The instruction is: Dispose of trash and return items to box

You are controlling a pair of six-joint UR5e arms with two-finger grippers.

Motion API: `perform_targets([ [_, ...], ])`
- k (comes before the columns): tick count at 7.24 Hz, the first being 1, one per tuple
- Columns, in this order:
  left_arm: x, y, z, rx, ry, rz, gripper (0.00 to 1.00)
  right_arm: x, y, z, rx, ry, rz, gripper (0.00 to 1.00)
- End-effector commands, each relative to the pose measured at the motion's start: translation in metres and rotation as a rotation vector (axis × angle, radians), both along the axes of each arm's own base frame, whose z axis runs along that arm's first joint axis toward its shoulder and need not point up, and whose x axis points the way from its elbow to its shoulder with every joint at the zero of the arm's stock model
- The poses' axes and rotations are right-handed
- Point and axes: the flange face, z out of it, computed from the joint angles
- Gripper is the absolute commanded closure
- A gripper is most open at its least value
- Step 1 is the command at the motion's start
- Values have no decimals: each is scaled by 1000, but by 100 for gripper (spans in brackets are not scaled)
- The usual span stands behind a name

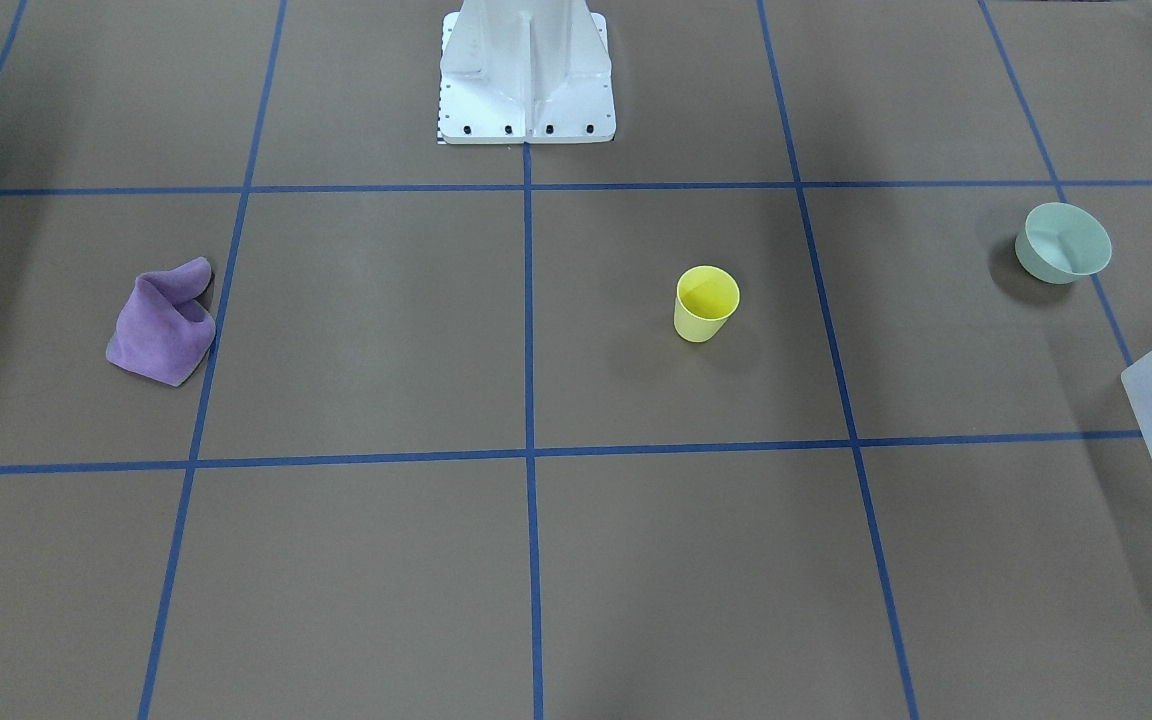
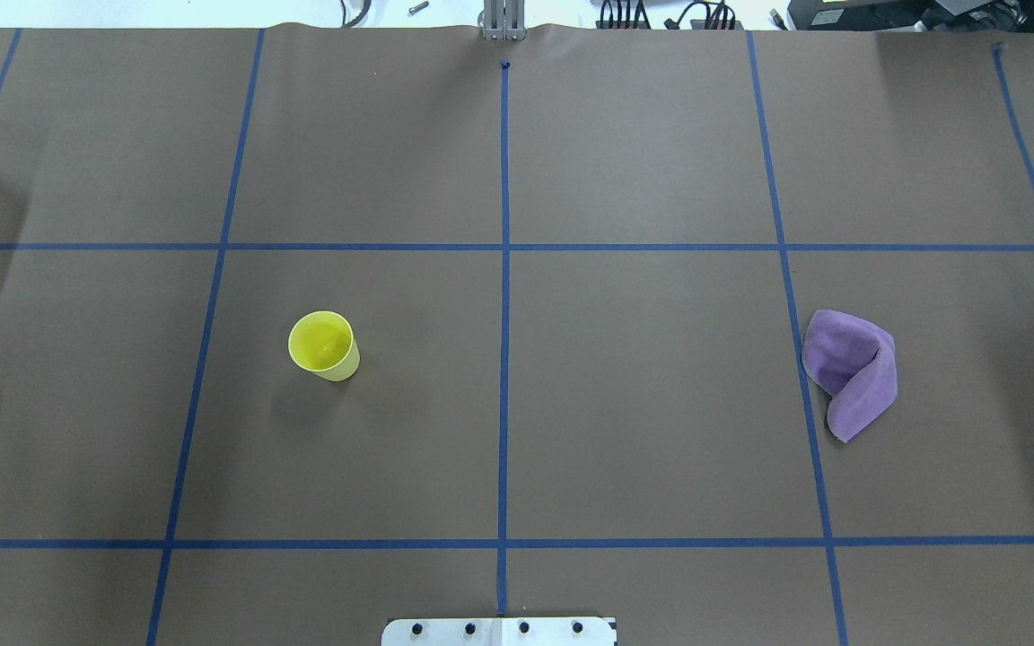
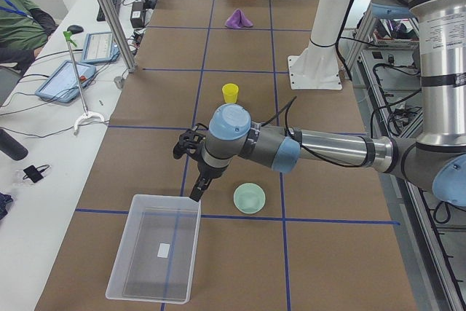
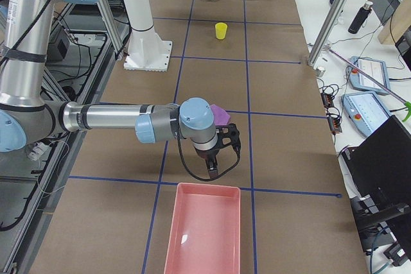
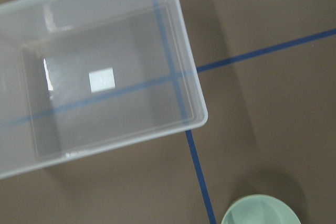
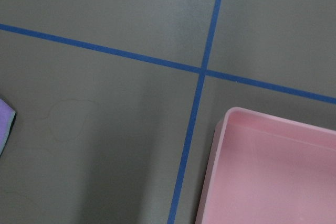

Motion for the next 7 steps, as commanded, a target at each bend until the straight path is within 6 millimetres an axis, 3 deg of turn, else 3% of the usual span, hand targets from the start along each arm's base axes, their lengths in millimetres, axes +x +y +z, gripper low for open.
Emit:
perform_targets([
  [1, 9, 34, 17, 37, 62, -46, 1, -1, -2, -9, 12, -16, 28, 0],
  [3, 58, 54, 28, -122, 167, -103, 2, -1, -1, -8, 28, -13, 35, 0],
  [4, 98, 60, 32, -215, 195, -75, 2, -1, -1, -7, 27, -8, 35, 0],
  [5, 127, 63, 34, -258, 185, -110, 2, -1, -1, -7, 26, -8, 34, 0],
  [7, 178, 90, 50, -307, 130, -144, 2, 0, -1, -5, 28, 2, 37, 0],
])
